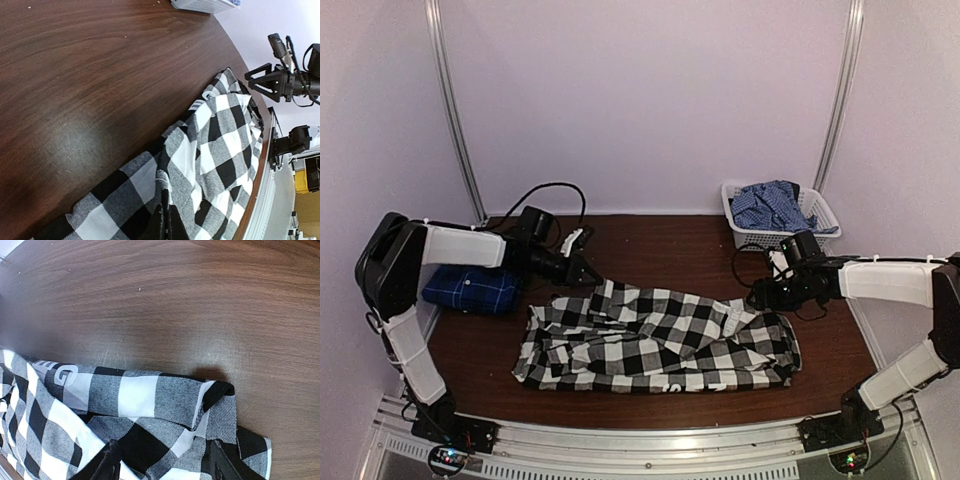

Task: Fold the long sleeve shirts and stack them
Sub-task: Adjust the sleeve of the rectangle-folded shirt.

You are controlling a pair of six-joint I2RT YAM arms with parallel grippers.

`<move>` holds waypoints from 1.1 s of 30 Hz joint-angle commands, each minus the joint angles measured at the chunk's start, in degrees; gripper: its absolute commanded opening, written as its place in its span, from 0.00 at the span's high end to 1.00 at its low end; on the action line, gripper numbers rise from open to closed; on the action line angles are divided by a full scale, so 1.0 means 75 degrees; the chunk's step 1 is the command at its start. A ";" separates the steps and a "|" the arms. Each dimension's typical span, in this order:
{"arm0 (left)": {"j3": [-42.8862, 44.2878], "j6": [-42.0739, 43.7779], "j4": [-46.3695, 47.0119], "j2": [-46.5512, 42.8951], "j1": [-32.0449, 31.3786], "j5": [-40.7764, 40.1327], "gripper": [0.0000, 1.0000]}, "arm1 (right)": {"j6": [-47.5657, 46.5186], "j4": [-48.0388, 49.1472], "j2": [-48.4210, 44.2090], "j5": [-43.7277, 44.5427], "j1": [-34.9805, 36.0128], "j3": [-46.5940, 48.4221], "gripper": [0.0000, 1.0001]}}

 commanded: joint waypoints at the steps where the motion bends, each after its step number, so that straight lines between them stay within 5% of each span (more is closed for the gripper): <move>1: 0.0129 -0.0321 -0.0613 -0.0856 0.0033 0.0331 1.00 | -0.0098 0.0016 -0.0153 0.0224 0.0058 -0.0103 0.38; 13: -0.0053 -0.1099 -0.0733 -0.2351 -0.0319 0.0370 1.00 | -0.0386 -0.0439 -0.0120 0.0319 0.0057 0.0418 0.38; 33: -0.0501 -0.0835 -0.1131 -0.0891 0.0287 -0.1230 1.00 | -0.0292 0.0040 0.0413 -0.0250 0.0103 0.0324 0.38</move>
